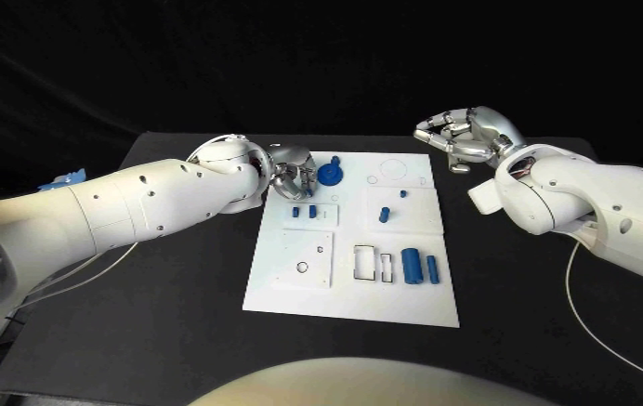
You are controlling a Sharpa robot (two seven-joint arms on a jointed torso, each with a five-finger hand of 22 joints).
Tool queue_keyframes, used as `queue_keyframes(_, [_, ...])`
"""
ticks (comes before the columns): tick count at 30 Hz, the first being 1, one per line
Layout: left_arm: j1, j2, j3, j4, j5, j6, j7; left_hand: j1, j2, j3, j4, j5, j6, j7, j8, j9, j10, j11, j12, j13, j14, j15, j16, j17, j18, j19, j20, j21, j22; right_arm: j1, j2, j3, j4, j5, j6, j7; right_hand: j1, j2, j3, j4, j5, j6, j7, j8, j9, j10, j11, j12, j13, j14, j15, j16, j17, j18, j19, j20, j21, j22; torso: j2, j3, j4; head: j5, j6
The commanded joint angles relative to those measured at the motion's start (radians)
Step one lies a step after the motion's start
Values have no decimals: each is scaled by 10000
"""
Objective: Assemble the parts on the task board
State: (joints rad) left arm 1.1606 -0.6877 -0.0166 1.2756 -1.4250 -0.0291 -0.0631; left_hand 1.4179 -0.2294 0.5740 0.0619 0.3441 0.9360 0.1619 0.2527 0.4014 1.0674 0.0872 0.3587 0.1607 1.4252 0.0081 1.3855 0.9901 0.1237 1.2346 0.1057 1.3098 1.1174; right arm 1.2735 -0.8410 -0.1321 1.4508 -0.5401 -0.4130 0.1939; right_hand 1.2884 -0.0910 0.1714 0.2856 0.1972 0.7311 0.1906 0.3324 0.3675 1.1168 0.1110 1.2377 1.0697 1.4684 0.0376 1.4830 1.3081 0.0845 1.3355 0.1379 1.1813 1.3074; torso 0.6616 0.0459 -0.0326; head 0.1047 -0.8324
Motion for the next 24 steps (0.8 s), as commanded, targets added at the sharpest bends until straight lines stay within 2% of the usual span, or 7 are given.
queue_keyframes(1, [-2,20,1,-4,-18,85,-46,-123,-46,39,-37,-30,-220,28,-173,-98,-58,87,-126,-44,-8,114,-12,-48,-145,-32,85,-59,-14,-7,3,2,3,-21,95,80,-44,41,-57,7,58,-56,18,58,-15,-18,-19,-34,-5,383,-46,-47,441,90,-56,-6,-46,112,-2,2,-4,1,9])
queue_keyframes(6, [-2,12,0,-29,32,15,-91,-259,-154,20,-1,-22,-584,32,-451,-277,-179,94,-354,-125,-63,131,-41,-189,-141,-27,125,-68,-13,-9,-4,2,4,-21,80,87,-52,54,-86,6,60,-67,15,88,-37,-53,-22,-59,-57,373,-50,-71,399,103,-83,-11,-116,78,-2,0,0,-10,33])
queue_keyframes(21, [-1,-68,0,7,60,102,-124,-339,-237,-6,1,6,-572,34,-482,-352,-483,174,-583,-207,-152,187,-101,-403,-103,-174,165,-199,-204,-12,-10,2,-18,-18,75,84,-53,46,-101,3,60,-95,21,86,-50,-159,-18,-131,-160,338,-47,-121,291,132,-161,-11,-250,-3,4,0,-10,-12,36])
queue_keyframes(23, [-1,-101,0,29,71,136,-117,-364,-274,-19,-2,9,-614,28,-511,-380,-583,200,-643,-231,-176,208,-115,-455,-92,-216,183,-238,-257,-14,-10,2,-30,-18,84,75,-47,46,-114,1,65,-135,31,84,-69,-438,-8,-335,-437,276,-41,-205,123,161,-251,-6,-403,-91,4,1,-9,-17,34])
queue_keyframes(24, [-1,-116,1,39,74,143,-117,-383,-306,-34,-4,9,-647,17,-533,-399,-649,218,-679,-246,-194,223,-125,-492,-84,-246,196,-264,-294,-14,-10,2,-36,-21,90,68,-32,59,-128,1,65,-177,41,98,-95,-1036,0,-815,-1083,157,-33,-374,-181,218,-419,-1,-694,-261,3,1,-8,-19,35])
